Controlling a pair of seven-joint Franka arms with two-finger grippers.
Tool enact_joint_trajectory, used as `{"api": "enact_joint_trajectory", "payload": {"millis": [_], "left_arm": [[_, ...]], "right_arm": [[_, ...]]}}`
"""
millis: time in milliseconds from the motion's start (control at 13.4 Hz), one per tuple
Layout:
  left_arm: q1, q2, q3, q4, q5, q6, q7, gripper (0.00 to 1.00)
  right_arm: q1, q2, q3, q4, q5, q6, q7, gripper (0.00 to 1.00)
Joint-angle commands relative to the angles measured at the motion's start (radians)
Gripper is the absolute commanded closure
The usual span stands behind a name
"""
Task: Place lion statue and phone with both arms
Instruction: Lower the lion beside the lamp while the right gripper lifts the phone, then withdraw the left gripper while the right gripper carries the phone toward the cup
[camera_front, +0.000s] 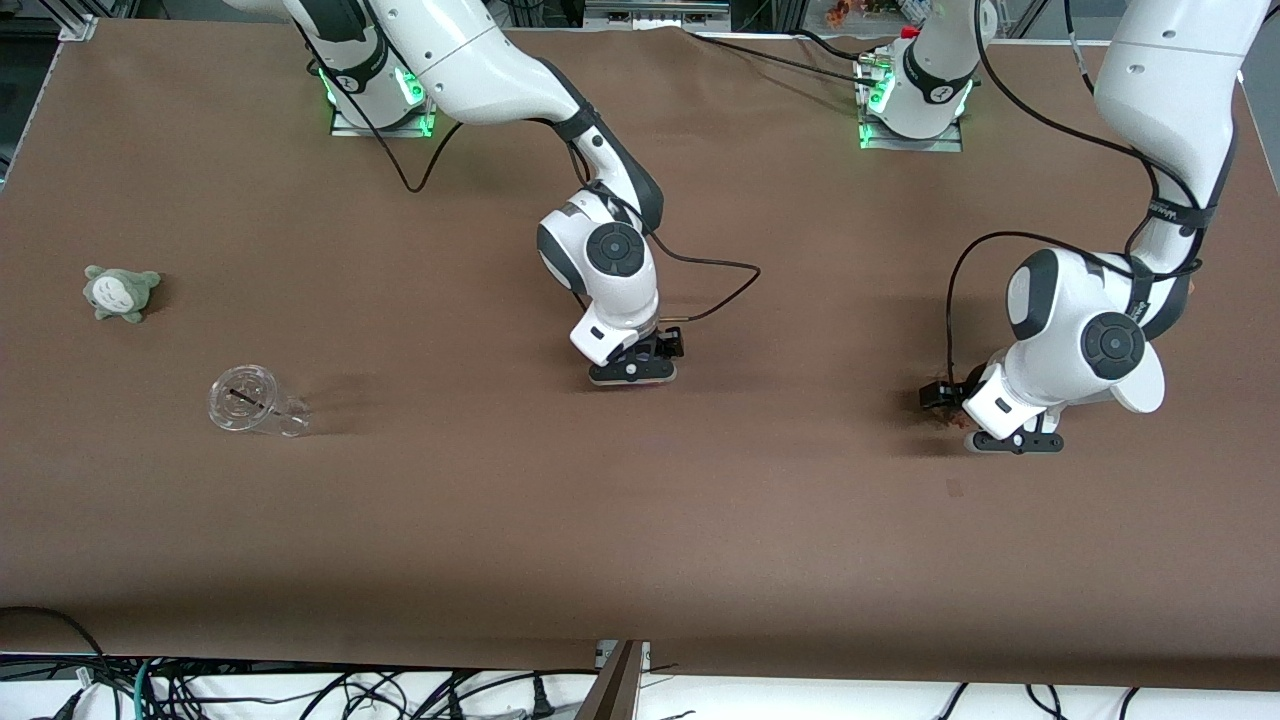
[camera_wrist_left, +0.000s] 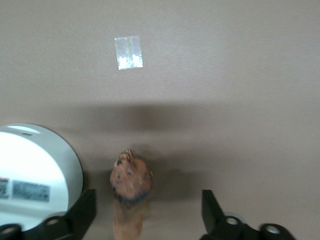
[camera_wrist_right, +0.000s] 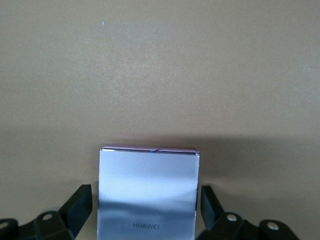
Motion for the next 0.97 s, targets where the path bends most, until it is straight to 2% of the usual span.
{"api": "enact_joint_trajectory", "payload": {"millis": [0, 150, 374, 524, 674, 749, 898], "left_arm": [[0.002, -0.113, -0.015, 0.052, -0.007, -0.147, 0.004, 0.00], [0.002, -0.148, -0.017, 0.113, -0.007, -0.215, 0.003, 0.00], [0.002, -0.208, -0.015, 0.219, -0.007, -0.343, 0.003, 0.00], [0.004, -0.220, -0.014, 0.331, -0.007, -0.504, 0.035, 0.00], [0.010, -0.234, -0.012, 0.420, -0.007, -0.662, 0.067, 0.00], [0.010, -0.251, -0.006, 0.452, -0.010, -0.704, 0.086, 0.00], [0.008, -0.320, 0.014, 0.444, -0.018, -0.721, 0.106, 0.00]], "right_arm": [[0.004, 0.024, -0.001, 0.024, 0.005, 0.021, 0.038, 0.25], [0.003, 0.027, -0.001, 0.024, 0.007, 0.035, 0.035, 0.50], [-0.006, 0.009, -0.010, 0.025, 0.007, 0.029, 0.019, 0.51], [-0.048, -0.017, -0.012, 0.025, 0.005, 0.024, 0.007, 0.51], [-0.114, -0.032, -0.012, 0.024, 0.010, -0.020, -0.094, 0.51], [-0.160, -0.048, -0.012, 0.024, 0.011, -0.043, -0.152, 0.51], [-0.255, -0.072, -0.012, 0.024, 0.011, -0.100, -0.241, 0.51]]}}
